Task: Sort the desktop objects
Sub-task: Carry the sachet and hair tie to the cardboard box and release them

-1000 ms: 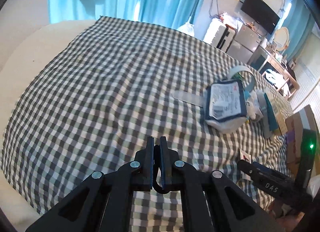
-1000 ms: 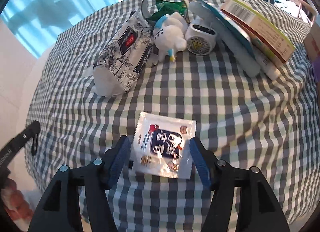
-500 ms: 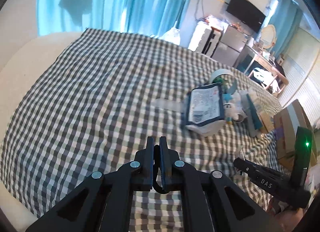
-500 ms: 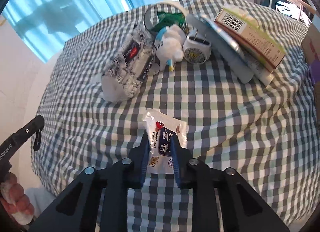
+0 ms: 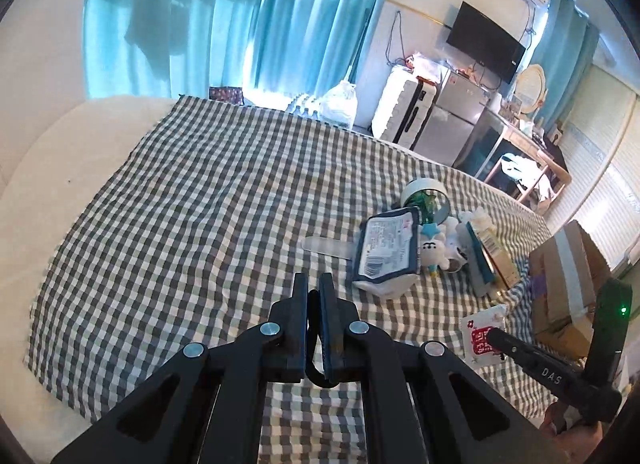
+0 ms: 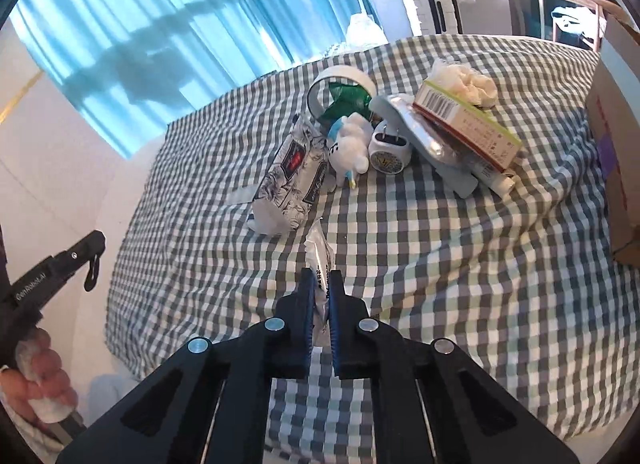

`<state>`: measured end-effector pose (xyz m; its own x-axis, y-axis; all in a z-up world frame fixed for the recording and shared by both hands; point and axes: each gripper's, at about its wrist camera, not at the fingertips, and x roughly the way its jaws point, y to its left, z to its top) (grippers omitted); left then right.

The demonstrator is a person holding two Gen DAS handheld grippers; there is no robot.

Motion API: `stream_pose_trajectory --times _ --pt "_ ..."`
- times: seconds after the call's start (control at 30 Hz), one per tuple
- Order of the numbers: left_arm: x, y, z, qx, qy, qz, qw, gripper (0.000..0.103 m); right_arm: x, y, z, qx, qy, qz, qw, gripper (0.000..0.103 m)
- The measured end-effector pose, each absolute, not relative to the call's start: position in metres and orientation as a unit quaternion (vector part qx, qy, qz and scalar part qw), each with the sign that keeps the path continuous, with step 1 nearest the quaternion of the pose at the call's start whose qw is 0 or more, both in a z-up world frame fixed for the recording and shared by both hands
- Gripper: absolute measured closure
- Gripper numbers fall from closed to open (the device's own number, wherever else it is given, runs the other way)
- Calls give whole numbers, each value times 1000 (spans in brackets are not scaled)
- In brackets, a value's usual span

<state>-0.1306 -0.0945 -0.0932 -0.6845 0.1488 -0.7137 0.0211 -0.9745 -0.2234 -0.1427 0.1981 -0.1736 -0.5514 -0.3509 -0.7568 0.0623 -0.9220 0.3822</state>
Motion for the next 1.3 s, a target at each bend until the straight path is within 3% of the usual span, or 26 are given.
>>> stream_pose_trajectory --times 0.47,0.87,1.3 --pt "-106 -15 -30 -373 -56 922 90 98 -86 242 -75 392 -162 -899 111 97" --pt "-98 131 37 -323 -1 921 217 98 -47 317 24 309 -123 -941 57 97" --pt "-118 307 45 -344 18 873 344 98 -41 462 34 304 -136 -941 -61 97"
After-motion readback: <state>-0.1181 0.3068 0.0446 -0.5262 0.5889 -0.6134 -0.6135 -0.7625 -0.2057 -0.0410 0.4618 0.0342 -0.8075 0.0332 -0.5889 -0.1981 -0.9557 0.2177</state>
